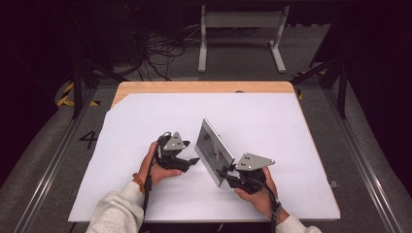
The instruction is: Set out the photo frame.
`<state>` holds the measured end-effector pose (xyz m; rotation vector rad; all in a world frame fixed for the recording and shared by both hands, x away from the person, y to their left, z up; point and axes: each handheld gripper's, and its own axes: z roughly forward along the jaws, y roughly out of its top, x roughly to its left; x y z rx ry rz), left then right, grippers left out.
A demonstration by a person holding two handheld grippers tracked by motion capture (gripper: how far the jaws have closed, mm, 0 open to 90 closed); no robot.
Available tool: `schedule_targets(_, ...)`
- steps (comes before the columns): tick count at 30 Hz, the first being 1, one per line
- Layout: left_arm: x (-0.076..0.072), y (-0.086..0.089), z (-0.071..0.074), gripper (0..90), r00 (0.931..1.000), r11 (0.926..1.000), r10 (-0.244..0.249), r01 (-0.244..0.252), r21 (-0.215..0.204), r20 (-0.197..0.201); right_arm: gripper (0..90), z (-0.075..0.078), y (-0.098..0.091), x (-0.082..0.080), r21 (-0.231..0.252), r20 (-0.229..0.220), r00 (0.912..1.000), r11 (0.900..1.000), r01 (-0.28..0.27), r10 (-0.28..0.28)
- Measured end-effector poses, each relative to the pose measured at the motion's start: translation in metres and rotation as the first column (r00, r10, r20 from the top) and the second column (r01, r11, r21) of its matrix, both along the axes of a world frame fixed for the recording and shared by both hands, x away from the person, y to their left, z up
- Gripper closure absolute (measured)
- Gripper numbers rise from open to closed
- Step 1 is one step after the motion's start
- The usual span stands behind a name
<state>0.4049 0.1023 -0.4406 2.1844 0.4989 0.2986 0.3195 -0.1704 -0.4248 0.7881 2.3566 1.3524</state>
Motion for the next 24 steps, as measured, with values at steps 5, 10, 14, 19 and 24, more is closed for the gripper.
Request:
schedule_targets(5, 0.005, -0.004, -0.001, 23.3, 0.9999, 1.0, -0.007, 0.007, -0.007, -0.016, 71.6, 0.001, -0.003, 0.0, -0.007, -0.002, 1.0, 1.0, -0.005, 0.005)
schedule_targets(10, 0.011, -0.007, -0.002, 22.2, 0.9994, 0.9996, -0.025, 0.025, -0.009, -0.023, 71.3, 0.001, -0.004, -0.002, -0.015, 0.009, 1.0, 0.9999, 0.0, 0.0)
schedule_targets(14, 0.014, -0.01, -0.004, 21.2, 0.9984, 0.9991, -0.04, 0.039, -0.015, -0.04, 67.3, 0.001, -0.006, -0.003, -0.012, 0.008, 0.9998, 0.9998, 0.016, -0.016)
schedule_targets(19, 0.016, -0.011, -0.005, 19.8, 0.9972, 0.9984, -0.054, 0.053, -0.018, -0.052, 73.2, 0.002, -0.007, -0.003, -0.003, -0.005, 1.0, 1.0, -0.004, 0.004)
schedule_targets(24, 0.017, -0.015, -0.005, 18.9, 0.9957, 0.9974, -0.071, 0.07, -0.018, -0.06, 74.1, 0.002, -0.009, -0.001, -0.003, -0.012, 0.9998, 0.9999, -0.014, 0.014)
